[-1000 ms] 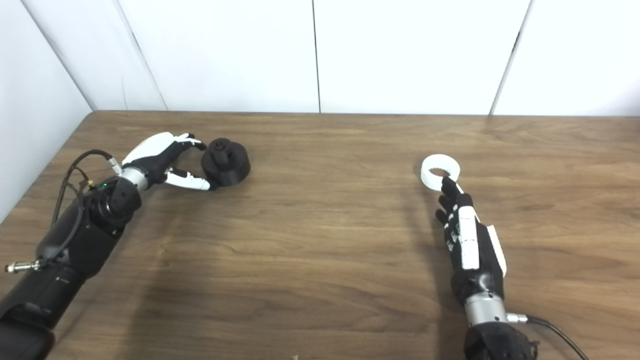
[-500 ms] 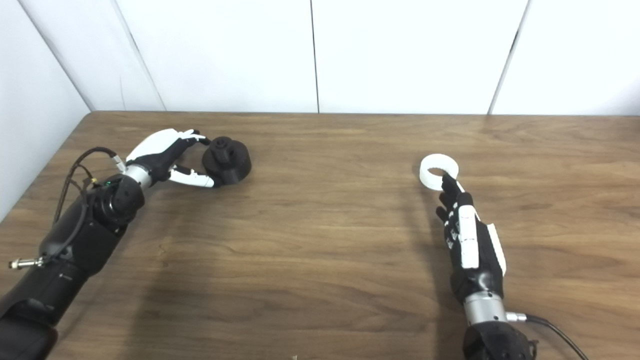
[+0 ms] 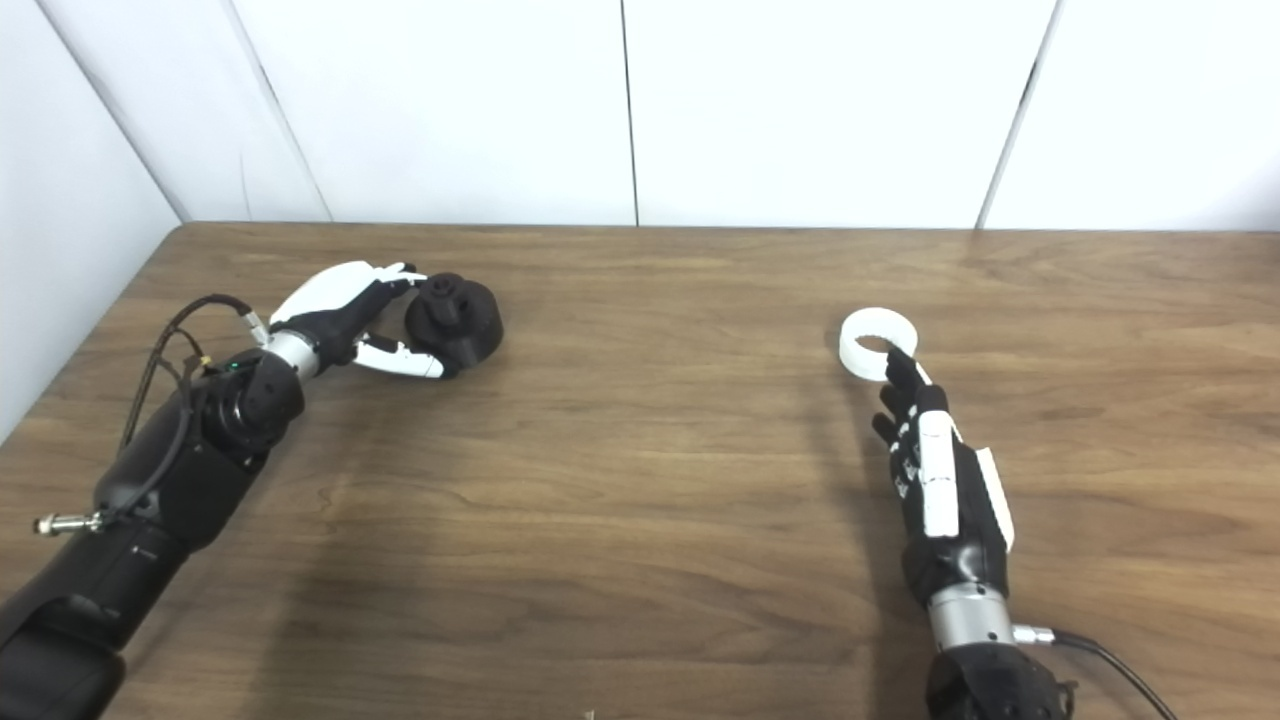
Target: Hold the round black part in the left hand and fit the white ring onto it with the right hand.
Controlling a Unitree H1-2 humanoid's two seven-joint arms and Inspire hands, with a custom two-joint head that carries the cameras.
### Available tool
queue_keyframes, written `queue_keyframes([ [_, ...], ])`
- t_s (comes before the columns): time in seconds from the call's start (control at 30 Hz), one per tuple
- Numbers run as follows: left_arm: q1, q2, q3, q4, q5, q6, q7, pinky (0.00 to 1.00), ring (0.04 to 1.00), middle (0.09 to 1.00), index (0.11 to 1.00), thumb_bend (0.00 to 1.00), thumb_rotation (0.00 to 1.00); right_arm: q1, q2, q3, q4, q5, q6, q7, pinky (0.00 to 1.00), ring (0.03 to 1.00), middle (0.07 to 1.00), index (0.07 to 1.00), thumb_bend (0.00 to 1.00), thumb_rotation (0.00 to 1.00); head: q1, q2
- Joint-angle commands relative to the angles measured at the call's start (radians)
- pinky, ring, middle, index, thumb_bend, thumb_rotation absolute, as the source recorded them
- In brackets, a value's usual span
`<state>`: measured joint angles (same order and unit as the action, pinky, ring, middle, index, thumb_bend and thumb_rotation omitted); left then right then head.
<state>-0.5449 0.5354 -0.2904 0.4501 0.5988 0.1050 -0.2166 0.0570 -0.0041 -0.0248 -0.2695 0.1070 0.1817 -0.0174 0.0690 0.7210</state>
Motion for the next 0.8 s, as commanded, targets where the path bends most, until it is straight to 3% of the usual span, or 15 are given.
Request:
queue_keyframes([
  [0.0,-0.065,0.019,0.003,-0.021,0.013,-0.009,0.005,0.87,1.0,1.0,0.879,1.0,0.52,0.036,0.029,-0.001,-0.021,0.013,-0.045,-0.002,0.96,0.966,0.955,0.915,0.53,1.0,0.001,0.002],
  [0.27,-0.066,0.006,0.004,-0.006,0.019,-0.016,0.022,0.86,1.0,1.0,0.857,1.0,0.52,0.042,0.025,0.008,-0.025,-0.005,-0.046,-0.004,0.95,0.965,0.957,0.916,0.52,1.0,-0.003,0.004],
  [0.47,-0.064,0.005,0.007,-0.003,0.017,-0.038,0.031,0.86,1.0,1.0,0.812,0.91,0.49,0.044,0.026,0.005,-0.026,0.005,-0.046,-0.004,0.96,0.968,0.956,0.916,0.53,1.0,-0.001,0.004],
  [0.77,-0.058,0.0,0.022,-0.001,0.001,-0.062,0.044,0.86,1.0,0.996,0.768,0.86,0.43,0.046,0.025,0.005,-0.031,0.007,-0.04,-0.006,0.95,0.962,0.954,0.914,0.52,1.0,-0.003,0.007],
])
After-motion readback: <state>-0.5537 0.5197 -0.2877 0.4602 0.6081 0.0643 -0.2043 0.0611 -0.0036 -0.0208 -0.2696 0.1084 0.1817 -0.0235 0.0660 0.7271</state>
